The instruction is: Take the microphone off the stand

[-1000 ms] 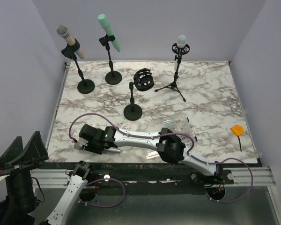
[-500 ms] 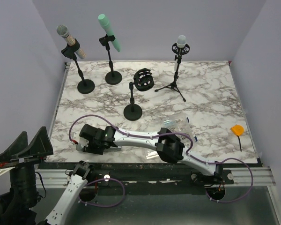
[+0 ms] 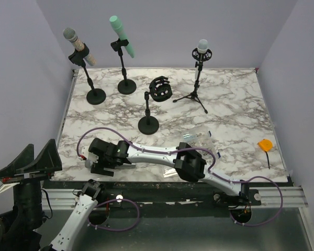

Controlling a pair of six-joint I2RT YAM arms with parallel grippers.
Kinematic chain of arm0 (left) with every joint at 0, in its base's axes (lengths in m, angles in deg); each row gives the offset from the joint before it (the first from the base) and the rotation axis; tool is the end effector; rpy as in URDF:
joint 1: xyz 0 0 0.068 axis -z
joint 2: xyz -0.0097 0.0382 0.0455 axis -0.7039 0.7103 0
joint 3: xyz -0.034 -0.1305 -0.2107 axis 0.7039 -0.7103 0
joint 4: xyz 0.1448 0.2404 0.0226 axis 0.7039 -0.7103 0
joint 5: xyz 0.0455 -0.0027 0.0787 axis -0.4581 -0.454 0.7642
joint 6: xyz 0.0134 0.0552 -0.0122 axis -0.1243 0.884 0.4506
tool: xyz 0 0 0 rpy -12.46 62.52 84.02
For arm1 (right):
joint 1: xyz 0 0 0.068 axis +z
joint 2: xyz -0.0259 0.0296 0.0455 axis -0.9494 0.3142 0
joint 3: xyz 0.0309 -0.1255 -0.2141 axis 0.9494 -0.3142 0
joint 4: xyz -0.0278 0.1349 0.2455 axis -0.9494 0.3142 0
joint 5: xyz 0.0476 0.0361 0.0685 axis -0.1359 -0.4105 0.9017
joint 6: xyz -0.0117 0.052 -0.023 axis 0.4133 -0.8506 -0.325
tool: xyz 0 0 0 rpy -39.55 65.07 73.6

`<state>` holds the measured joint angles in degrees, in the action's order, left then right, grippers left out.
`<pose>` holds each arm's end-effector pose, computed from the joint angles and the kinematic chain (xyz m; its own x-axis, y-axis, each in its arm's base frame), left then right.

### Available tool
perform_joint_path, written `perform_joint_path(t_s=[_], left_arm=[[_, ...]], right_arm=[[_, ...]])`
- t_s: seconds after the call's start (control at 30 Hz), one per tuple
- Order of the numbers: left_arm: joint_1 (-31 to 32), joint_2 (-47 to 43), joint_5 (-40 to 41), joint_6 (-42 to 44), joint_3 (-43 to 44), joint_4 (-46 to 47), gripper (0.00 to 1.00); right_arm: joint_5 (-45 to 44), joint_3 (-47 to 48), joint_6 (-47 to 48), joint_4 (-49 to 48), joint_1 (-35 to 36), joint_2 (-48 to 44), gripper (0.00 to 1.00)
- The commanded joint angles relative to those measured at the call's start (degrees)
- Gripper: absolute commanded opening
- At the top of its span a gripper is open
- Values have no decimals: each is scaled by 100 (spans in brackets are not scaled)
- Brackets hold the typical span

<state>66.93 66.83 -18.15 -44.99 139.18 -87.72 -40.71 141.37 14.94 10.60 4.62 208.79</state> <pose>-0.0461 0.0397 0.4499 0.3827 -0.4879 -0.7845 0.0842 0.8640 -0.4963 0.1326 0.5461 0.1409 0.0512 -0.8026 -0.5943 -0.9896 0.0395 -0.1387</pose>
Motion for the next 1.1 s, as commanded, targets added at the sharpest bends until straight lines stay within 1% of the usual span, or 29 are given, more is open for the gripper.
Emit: perform_joint_path(t_s=[0.0,0.03,0.07,0.1,0.17,0.3,0.4,0.53,0.6,0.63,0.7,0.77,0.83,0.93,1.0,1.07], left_arm=[[-14,124,-177,-64,32,-125,91],[-18,114,-181,-69,18,-127,91],[-14,105,-178,-73,10,-133,91],[-16,108,-188,-82,-6,-134,91],[-19,108,-203,-91,-12,-126,91],[-17,135,-260,-116,-30,-108,91],[-15,169,-367,-141,-48,-106,91],[-14,213,-477,-226,-146,-91,92],[-14,245,-588,-294,-217,-64,92],[-14,280,-645,-339,-253,-51,92],[-17,354,-820,-421,-347,-21,92],[-16,484,-1047,-504,-443,-16,92],[-14,692,-1325,-627,-532,-65,92],[-17,1110,-1815,-917,-737,-61,93],[-19,1423,-2213,-1106,-920,37,93],[-19,1824,-2656,-1229,-1034,171,93]], right_arm=[[108,42,-40,272,41,89,89],[88,35,-58,239,36,22,92],[36,22,-88,204,40,-39,99],[-3,26,-117,173,37,-122,100],[-28,82,-213,153,29,-297,100],[-490,188,-451,91,-18,-739,100],[-618,42,-730,6,-118,-1270,100],[-782,-821,-1109,-463,-283,-2350,100],[-884,-1298,-1363,-651,-476,-2881,100],[-971,-1539,-1690,-719,-598,-3157,100],[-906,-2040,-2227,-817,-1018,-3734,100],[-552,-2640,-2619,-1018,-1540,-4388,100],[-364,-3184,-2773,-1207,-1826,-5108,100],[-582,-3800,-2846,-1383,-1935,-6027,100],[-877,-4015,-3162,-1347,-2155,-6428,100],[-630,-4197,-3458,-1341,-2568,-6725,100]])
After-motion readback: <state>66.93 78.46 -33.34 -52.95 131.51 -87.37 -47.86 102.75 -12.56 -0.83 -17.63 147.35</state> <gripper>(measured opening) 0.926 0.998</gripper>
